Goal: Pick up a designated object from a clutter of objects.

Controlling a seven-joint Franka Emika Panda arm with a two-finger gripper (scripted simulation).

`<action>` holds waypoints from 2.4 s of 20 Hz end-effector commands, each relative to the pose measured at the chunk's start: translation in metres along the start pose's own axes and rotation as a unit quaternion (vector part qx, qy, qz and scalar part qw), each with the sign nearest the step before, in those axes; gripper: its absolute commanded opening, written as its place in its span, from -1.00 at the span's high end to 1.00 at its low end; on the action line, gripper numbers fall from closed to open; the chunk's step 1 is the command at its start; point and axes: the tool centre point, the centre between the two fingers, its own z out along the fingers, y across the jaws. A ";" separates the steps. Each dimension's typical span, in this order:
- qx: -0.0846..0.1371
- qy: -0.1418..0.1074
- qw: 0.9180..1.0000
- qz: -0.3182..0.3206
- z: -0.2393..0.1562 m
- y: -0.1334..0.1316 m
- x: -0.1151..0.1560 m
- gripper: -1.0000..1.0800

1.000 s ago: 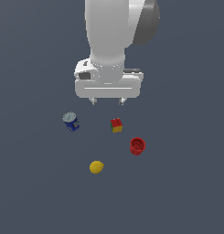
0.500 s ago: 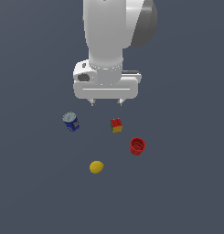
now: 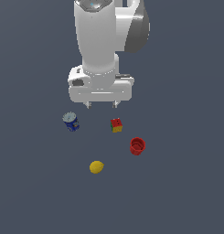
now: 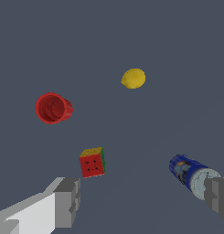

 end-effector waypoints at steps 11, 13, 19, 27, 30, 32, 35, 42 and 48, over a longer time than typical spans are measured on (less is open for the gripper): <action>0.010 0.004 0.998 -0.056 0.053 0.061 -0.015 -0.92; 0.011 0.005 0.998 -0.067 0.063 0.073 -0.020 -0.92; 0.012 0.009 0.995 -0.099 0.093 0.109 -0.037 -0.92; 0.009 0.012 0.990 -0.140 0.131 0.152 -0.068 -0.92; 0.008 0.012 0.988 -0.152 0.142 0.165 -0.078 -0.92; 0.007 0.012 0.987 -0.159 0.148 0.172 -0.085 -0.92; 0.005 0.012 0.986 -0.167 0.155 0.180 -0.093 -0.92; 0.003 0.012 0.984 -0.177 0.163 0.190 -0.103 -0.92; 0.003 0.011 0.984 -0.176 0.166 0.190 -0.103 -0.92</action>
